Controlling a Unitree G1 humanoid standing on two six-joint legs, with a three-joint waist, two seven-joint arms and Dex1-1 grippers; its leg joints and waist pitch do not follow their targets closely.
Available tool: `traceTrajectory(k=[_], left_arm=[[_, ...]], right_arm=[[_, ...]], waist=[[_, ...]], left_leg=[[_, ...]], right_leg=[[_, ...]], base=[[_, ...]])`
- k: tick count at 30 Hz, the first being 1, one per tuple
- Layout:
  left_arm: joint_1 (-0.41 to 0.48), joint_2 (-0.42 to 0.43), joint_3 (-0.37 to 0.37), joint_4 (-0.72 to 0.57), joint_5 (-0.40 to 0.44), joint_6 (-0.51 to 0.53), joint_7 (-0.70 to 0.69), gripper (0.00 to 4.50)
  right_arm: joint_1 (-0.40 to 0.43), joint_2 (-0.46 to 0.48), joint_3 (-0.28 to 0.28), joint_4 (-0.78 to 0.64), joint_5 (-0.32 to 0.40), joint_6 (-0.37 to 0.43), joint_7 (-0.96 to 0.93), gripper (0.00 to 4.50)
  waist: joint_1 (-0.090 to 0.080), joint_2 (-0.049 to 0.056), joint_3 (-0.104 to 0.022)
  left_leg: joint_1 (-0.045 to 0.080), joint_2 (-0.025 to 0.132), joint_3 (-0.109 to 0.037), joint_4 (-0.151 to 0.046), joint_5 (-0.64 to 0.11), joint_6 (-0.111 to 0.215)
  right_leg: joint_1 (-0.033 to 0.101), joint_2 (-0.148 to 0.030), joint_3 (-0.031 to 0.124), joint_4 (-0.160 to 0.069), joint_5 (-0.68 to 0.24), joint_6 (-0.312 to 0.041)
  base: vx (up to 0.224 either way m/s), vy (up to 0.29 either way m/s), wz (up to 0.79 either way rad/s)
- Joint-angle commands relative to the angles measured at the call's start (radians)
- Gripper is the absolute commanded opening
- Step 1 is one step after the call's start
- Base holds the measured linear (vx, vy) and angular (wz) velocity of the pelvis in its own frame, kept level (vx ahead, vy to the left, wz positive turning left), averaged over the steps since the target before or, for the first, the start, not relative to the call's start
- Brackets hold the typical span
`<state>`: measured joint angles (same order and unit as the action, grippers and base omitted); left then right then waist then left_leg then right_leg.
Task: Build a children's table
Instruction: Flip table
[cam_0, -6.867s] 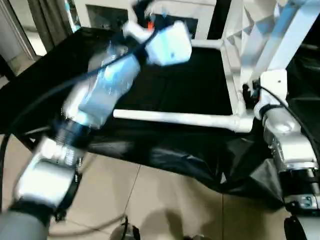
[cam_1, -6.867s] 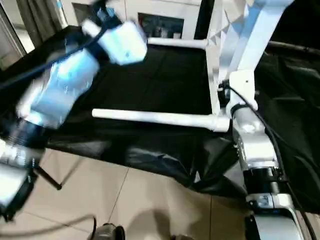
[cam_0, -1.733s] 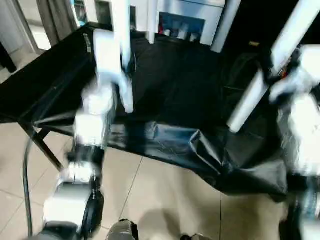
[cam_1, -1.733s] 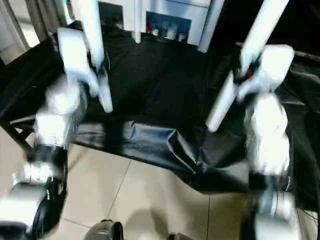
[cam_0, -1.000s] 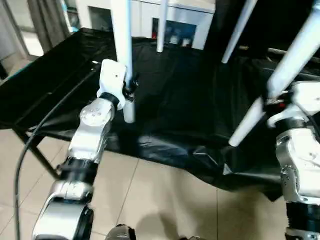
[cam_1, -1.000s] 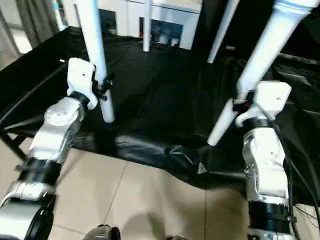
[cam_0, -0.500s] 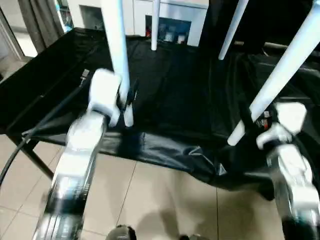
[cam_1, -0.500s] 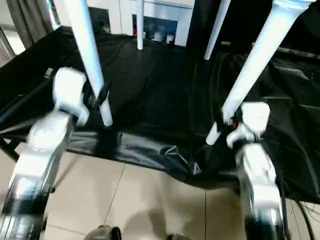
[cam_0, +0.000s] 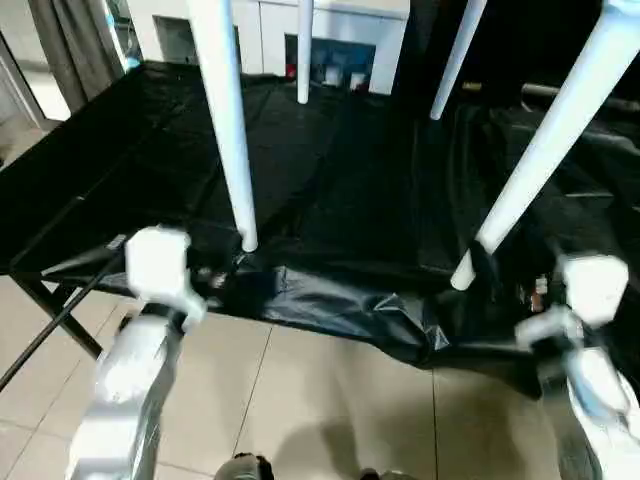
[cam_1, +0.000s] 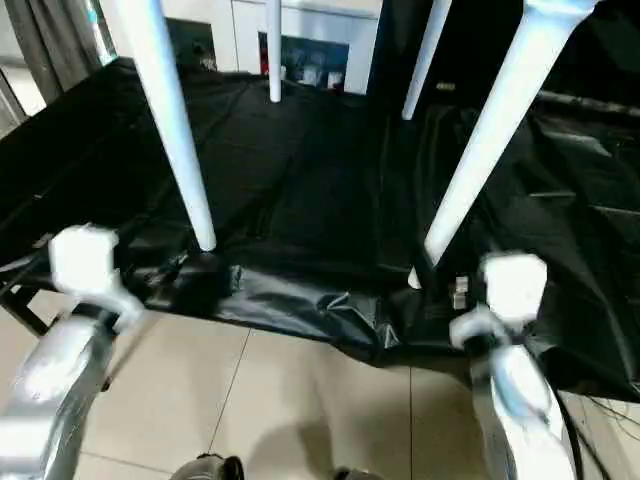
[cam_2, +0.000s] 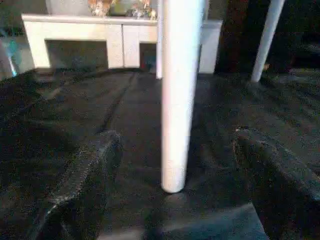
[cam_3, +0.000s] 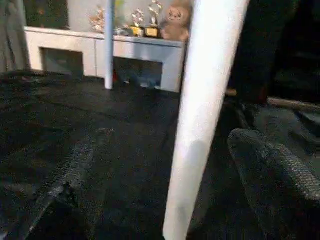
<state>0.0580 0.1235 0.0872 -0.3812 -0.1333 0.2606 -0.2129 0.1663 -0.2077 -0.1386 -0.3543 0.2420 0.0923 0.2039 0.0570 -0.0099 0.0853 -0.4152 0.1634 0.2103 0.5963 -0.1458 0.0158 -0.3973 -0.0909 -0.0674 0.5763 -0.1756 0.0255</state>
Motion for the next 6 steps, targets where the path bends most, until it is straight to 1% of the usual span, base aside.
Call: traceTrajectory(k=[1,2,3,4,5,6], left_arm=[[0.014,-0.017,-0.025,-0.047,0.012,0.057,0.036,3.97],[0.015,-0.018,-0.028,-0.052,0.034,0.055,0.050,3.97],[0.015,-0.017,-0.030,-0.054,0.049,0.048,0.058,3.97],[0.014,-0.015,-0.034,-0.054,0.067,0.039,0.069,3.97],[0.012,-0.014,-0.036,-0.054,0.074,0.032,0.073,3.97],[0.009,-0.015,-0.037,-0.056,0.076,0.018,0.076,3.97]], right_arm=[[0.003,-0.009,-0.030,-0.046,0.034,0.105,-0.021,3.88],[-0.003,-0.011,-0.030,-0.048,0.040,0.123,-0.021,3.88],[-0.008,-0.013,-0.030,-0.048,0.045,0.130,-0.021,3.88],[-0.013,-0.015,-0.030,-0.048,0.049,0.135,-0.020,3.88],[-0.015,-0.017,-0.029,-0.048,0.050,0.138,-0.019,3.88],[-0.018,-0.023,-0.023,-0.049,0.049,0.143,-0.014,3.88]], waist=[[-0.013,0.009,-0.045],[-0.017,0.009,-0.038],[-0.020,0.010,-0.034],[-0.022,0.022,-0.029],[0.030,0.033,-0.023],[0.114,0.026,-0.040]], left_leg=[[0.059,0.071,-0.076,-0.115,-0.787,-0.157],[0.057,0.070,-0.078,-0.124,-0.837,-0.167],[0.057,0.070,-0.077,-0.129,-0.865,-0.170],[0.038,0.076,-0.062,-0.169,-0.931,-0.183],[-0.095,0.105,-0.012,-0.281,-1.018,-0.187],[-0.103,0.068,0.087,-0.247,-0.836,-0.177]], right_leg=[[-0.004,-0.043,0.024,-0.095,-0.586,-0.034],[-0.003,-0.036,0.014,-0.095,-0.611,-0.026],[-0.003,-0.031,0.005,-0.096,-0.630,-0.021],[0.016,-0.003,-0.023,-0.069,-0.617,-0.024],[0.124,0.029,-0.025,0.193,-0.413,-0.051],[0.099,0.040,0.017,0.224,-0.427,-0.049]], base=[[-0.054,0.045,-0.15],[-0.054,0.045,-0.15],[-0.063,0.033,-0.11],[-0.129,0.012,-0.03],[-0.129,0.012,-0.03],[-0.094,0.001,0.02]])
